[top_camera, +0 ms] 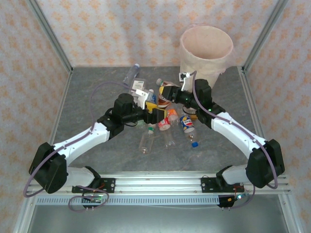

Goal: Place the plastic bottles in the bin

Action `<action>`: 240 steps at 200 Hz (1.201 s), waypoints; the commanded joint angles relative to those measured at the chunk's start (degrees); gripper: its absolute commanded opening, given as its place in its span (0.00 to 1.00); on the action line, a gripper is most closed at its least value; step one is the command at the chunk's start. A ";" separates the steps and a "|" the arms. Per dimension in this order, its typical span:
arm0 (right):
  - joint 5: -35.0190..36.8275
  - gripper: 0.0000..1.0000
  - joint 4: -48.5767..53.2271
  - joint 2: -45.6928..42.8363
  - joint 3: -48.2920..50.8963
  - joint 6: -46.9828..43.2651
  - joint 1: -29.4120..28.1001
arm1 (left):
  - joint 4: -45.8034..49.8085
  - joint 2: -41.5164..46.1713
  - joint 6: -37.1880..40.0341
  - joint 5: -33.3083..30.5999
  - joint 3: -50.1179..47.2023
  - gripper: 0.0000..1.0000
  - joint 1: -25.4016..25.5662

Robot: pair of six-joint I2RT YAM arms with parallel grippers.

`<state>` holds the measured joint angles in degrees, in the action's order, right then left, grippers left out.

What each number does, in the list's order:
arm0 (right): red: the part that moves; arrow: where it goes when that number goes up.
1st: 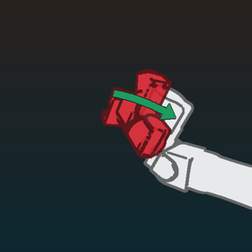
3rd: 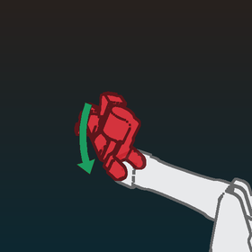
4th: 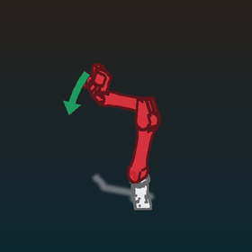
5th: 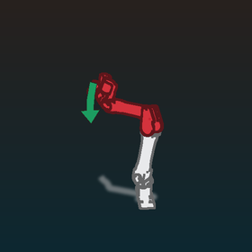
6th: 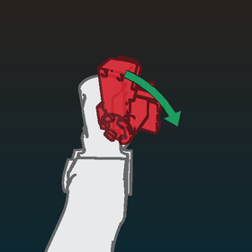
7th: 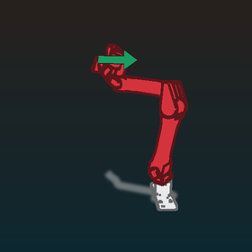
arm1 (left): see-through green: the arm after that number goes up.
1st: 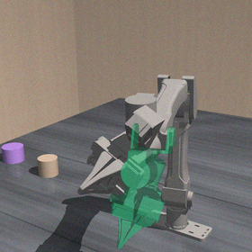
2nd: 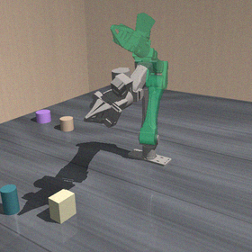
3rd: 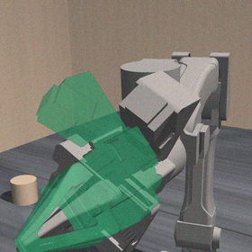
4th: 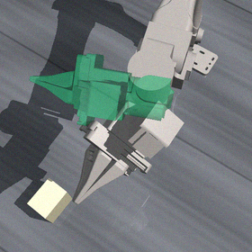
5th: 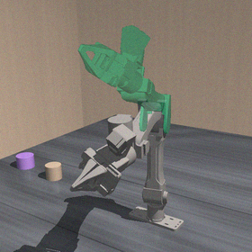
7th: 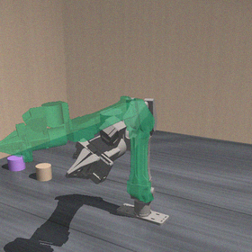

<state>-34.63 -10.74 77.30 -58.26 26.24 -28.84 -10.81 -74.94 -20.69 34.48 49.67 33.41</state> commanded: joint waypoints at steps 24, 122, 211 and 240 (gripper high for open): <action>9.19 0.27 4.61 -2.17 -2.81 -4.00 1.95 | 1.86 3.48 1.47 -7.26 -0.92 1.00 0.34; 21.02 0.33 14.95 3.01 -21.18 -16.20 11.32 | 15.32 11.96 -4.64 -45.97 -6.40 1.00 0.26; 26.53 0.34 18.34 19.48 -49.17 -22.54 18.07 | 19.46 18.37 -7.74 -53.32 -11.66 1.00 0.23; 34.67 0.34 19.63 25.08 -57.11 -26.45 18.95 | 20.78 20.65 -7.97 -55.37 -13.01 1.00 0.25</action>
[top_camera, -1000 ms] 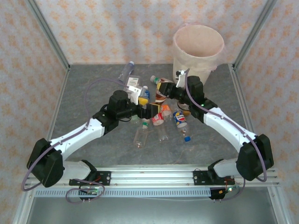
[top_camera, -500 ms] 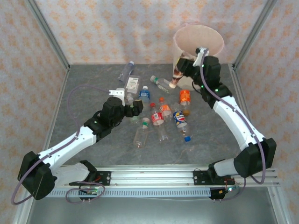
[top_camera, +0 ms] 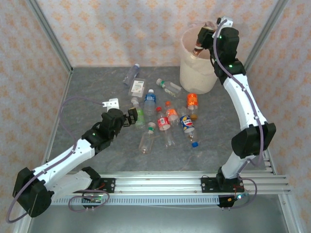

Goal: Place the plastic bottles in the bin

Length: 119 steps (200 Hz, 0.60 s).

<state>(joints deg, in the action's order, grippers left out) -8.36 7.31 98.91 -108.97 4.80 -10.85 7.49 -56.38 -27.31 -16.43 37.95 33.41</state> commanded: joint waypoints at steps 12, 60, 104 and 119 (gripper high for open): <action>11.85 0.35 3.57 6.54 -10.24 -7.94 1.09 | 2.72 2.80 -1.35 -5.23 -1.80 1.00 0.26; 14.23 0.38 17.87 17.54 -24.90 -12.58 1.37 | 2.76 5.37 -2.57 -7.91 -4.58 1.00 0.11; 13.20 0.43 26.34 19.99 -26.77 -13.58 1.36 | 3.07 6.35 -2.87 -9.01 -5.86 1.00 -0.17; 13.24 0.46 24.61 18.27 -22.13 -13.85 1.49 | 2.74 6.55 -2.92 -9.02 -6.29 1.00 -0.40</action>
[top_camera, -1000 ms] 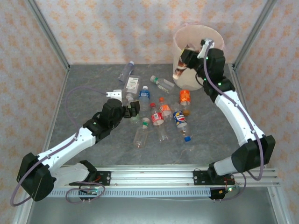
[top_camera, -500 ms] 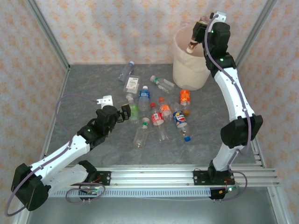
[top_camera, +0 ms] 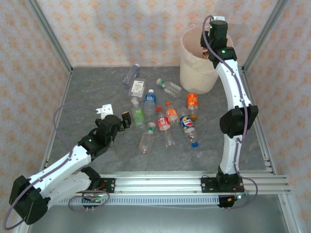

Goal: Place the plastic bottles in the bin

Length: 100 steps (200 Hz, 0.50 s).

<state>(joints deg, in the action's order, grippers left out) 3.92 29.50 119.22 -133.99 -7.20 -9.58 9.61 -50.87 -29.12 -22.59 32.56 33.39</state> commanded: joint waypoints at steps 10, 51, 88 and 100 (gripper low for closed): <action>0.89 0.47 2.82 -2.35 3.85 -1.86 0.35 | 0.56 1.04 -1.03 -2.78 -1.01 1.00 -0.57; 2.40 0.70 3.23 -1.63 3.78 -0.22 0.53 | 0.38 0.73 -1.11 -1.74 -1.18 1.00 -1.13; 1.60 0.94 4.15 -5.63 5.83 0.78 0.53 | 0.70 0.87 -1.12 -1.55 -1.39 1.00 -1.38; 1.03 0.99 2.92 -8.68 9.08 0.81 0.54 | 0.59 0.71 -2.86 -1.28 -1.53 1.00 -1.45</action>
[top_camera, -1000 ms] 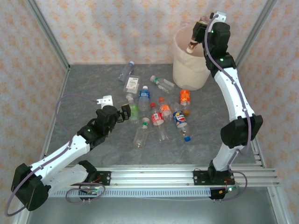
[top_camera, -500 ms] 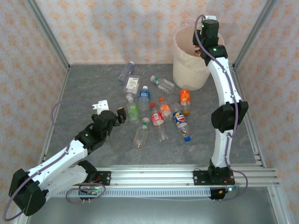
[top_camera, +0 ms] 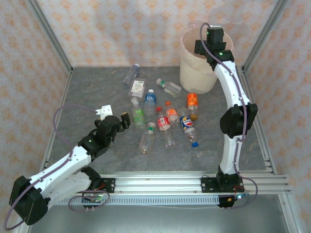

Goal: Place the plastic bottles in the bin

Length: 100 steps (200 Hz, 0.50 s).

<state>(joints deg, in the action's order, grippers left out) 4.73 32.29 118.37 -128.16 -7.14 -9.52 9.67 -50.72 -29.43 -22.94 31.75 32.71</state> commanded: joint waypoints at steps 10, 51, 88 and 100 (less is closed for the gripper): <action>-0.31 1.00 -1.55 -10.90 7.02 0.55 0.47 | 0.43 0.21 -2.63 -0.65 -0.79 1.00 -0.93; -3.81 0.99 -1.70 -20.51 15.83 1.46 0.47 | -0.91 -3.02 -3.40 1.16 -0.34 1.00 -1.51; -10.15 0.99 -2.79 -30.46 27.08 7.92 0.18 | -1.23 -6.20 -4.90 2.68 1.60 1.00 -1.70; -12.77 0.99 -4.46 -34.28 31.92 9.42 -0.43 | -1.23 -7.05 -5.27 2.90 2.15 1.00 -1.76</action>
<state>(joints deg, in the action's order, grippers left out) -1.85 29.89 89.71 -103.35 -2.61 -9.54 9.58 -56.49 -32.71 -20.53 31.77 31.68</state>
